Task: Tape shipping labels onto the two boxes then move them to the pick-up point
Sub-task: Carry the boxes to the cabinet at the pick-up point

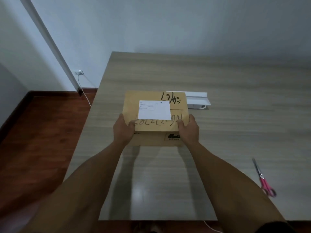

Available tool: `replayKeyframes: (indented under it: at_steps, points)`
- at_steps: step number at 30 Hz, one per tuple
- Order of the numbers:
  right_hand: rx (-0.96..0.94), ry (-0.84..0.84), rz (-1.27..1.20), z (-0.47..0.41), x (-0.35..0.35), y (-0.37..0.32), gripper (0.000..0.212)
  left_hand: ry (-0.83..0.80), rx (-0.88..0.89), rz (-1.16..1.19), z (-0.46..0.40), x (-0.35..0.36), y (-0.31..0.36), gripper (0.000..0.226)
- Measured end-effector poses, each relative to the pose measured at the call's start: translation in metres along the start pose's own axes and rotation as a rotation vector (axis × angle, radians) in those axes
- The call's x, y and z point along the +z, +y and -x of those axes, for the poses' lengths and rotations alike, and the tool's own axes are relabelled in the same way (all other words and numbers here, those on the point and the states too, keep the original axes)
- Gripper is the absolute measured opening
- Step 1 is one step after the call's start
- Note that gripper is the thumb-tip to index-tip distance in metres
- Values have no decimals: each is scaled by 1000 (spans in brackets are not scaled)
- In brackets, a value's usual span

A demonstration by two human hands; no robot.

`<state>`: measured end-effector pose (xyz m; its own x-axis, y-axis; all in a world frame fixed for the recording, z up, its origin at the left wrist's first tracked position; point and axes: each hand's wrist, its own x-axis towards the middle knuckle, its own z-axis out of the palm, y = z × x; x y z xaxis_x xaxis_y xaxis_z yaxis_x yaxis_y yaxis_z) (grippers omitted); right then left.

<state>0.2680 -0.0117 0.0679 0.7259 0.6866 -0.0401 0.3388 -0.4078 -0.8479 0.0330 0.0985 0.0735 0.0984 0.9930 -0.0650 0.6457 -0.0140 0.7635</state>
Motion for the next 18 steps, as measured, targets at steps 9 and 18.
replayKeyframes:
  at_steps: [9,18]
  points:
    - [-44,23,-23,11,-20,-40,31,63,61,9,8,-38,24,33]
    - [-211,83,-66,27,-41,-119,23,147,165,66,18,-113,64,44]
